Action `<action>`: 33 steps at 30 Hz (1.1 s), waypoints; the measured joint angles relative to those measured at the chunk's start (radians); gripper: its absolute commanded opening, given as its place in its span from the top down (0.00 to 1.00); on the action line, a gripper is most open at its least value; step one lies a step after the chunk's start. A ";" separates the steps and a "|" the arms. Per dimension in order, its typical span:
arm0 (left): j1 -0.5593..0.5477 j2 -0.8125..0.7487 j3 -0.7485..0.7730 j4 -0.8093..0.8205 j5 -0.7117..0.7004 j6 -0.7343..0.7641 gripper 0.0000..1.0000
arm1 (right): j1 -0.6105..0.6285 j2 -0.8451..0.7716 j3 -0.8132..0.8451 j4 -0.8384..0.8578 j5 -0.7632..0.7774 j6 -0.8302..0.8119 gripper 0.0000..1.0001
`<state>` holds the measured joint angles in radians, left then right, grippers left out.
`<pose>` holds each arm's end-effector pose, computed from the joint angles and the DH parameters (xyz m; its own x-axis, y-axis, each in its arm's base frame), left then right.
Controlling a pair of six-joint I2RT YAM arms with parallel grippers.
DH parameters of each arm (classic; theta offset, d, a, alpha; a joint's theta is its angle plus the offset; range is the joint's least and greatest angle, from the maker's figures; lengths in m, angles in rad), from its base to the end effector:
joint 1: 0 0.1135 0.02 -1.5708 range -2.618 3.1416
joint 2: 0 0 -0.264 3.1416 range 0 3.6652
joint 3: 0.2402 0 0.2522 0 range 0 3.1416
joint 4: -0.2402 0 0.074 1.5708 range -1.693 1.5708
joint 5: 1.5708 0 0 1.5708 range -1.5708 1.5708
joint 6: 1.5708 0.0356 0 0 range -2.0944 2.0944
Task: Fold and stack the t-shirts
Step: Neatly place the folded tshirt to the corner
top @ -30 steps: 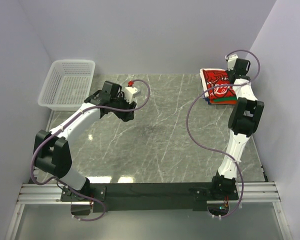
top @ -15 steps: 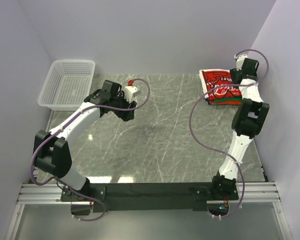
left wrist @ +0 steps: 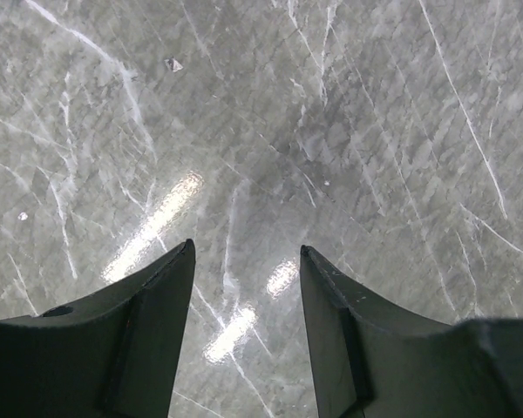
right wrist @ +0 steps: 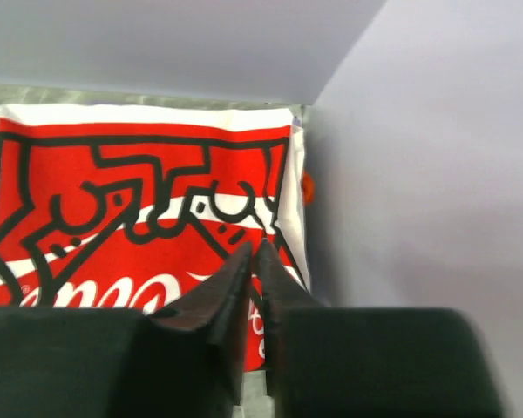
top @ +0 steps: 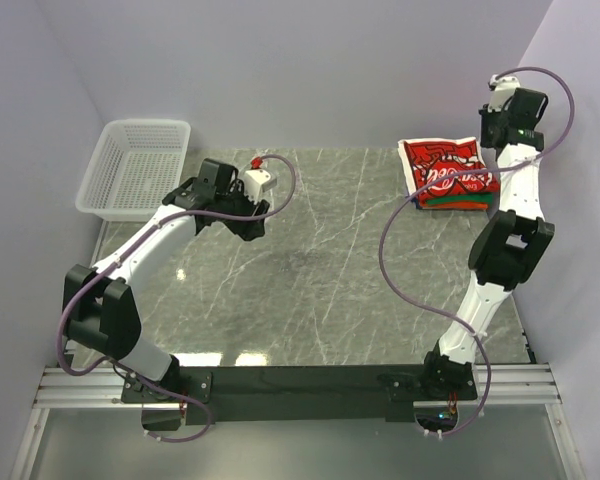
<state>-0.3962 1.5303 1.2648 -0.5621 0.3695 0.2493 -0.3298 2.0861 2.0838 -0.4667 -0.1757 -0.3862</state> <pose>0.3031 -0.1407 0.2920 -0.5139 0.4644 -0.7213 0.7348 0.6722 -0.0908 0.4679 -0.1536 0.3534 -0.4607 -0.2343 -0.8561 -0.0023 0.9648 -0.2628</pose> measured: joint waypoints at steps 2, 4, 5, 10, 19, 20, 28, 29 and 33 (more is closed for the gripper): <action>0.005 0.000 0.000 0.000 0.000 0.000 0.43 | 0.001 0.014 0.021 -0.018 -0.022 0.024 1.00; 0.009 0.000 0.000 0.000 0.003 0.000 0.43 | 0.002 0.051 0.058 -0.021 -0.035 0.042 1.00; 0.010 0.000 0.000 0.000 0.003 0.000 0.43 | 0.003 0.077 0.077 -0.024 -0.039 0.050 1.00; 0.017 0.000 0.005 -0.001 0.006 0.000 0.44 | 0.005 0.209 0.128 -0.029 -0.046 0.084 1.00; 0.035 0.008 0.021 -0.003 0.011 -0.001 0.44 | 0.006 0.291 0.042 0.046 0.132 0.106 1.00; 0.036 0.009 0.021 -0.003 0.011 0.000 0.44 | 0.006 0.291 0.031 0.069 0.155 0.108 1.00; 0.043 0.028 0.020 -0.003 0.018 0.000 0.44 | -0.005 0.291 -0.007 0.179 0.292 0.103 1.00; 0.043 0.031 0.021 -0.003 0.019 0.000 0.44 | -0.007 0.291 -0.009 0.184 0.307 0.099 1.00; 0.044 0.042 0.022 -0.004 0.019 0.000 0.43 | -0.015 0.292 -0.009 0.187 0.355 0.079 1.00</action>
<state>-0.3523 1.5719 1.2865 -0.5663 0.3882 0.2489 -0.3450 2.3779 2.0750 -0.2798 0.1795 -0.3069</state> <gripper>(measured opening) 0.563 0.007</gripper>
